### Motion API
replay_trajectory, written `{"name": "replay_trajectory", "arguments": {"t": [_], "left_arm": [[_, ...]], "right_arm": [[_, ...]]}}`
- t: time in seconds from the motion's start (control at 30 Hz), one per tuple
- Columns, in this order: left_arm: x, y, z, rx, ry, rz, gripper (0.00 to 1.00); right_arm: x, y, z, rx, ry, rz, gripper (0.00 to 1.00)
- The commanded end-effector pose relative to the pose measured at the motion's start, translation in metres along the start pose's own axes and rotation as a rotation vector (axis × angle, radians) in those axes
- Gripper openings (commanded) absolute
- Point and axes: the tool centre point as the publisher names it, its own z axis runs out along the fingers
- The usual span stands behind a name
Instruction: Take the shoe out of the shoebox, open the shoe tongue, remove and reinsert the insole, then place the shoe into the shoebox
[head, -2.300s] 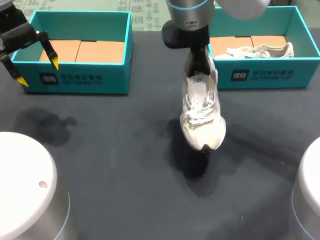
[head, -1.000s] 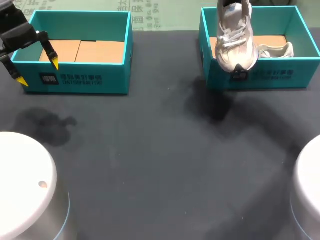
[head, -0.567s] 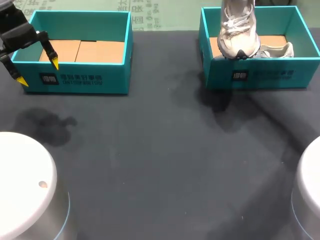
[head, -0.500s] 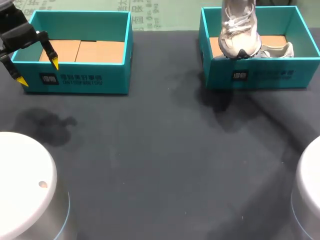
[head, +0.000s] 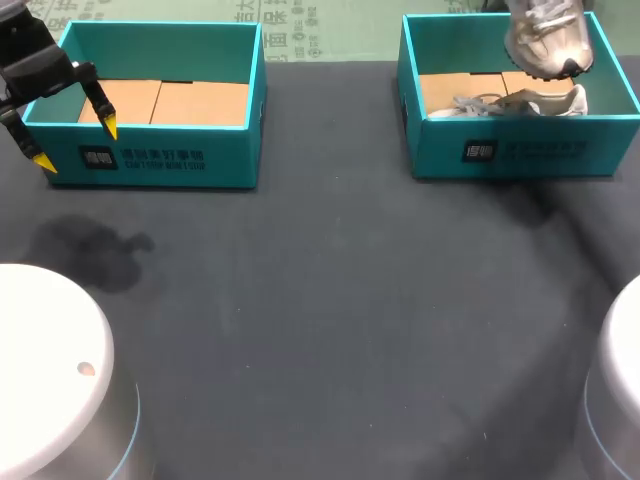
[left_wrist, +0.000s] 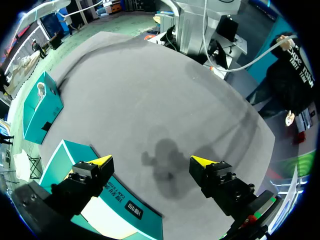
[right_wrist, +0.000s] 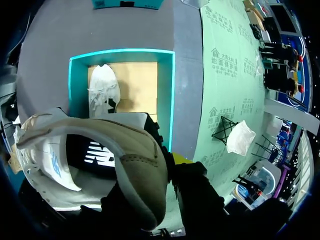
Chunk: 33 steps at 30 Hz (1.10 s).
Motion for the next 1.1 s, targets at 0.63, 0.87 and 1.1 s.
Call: {"name": "replay_trajectory", "arguments": {"t": [0.63,0.87,1.1], "left_arm": [[0.0,0.0,0.0,-0.001,0.002,0.0,1.0],[0.0,0.0,0.0,-0.001,0.002,0.0,1.0],[0.0,0.0,0.0,-0.001,0.002,0.0,1.0]], "right_arm": [[0.018,-0.098,0.063,0.033,0.077,0.787,0.0],[0.023,-0.103,0.062,0.048,0.094,0.863,0.0],[0.023,-0.103,0.062,0.048,0.094,0.863,0.0]]}}
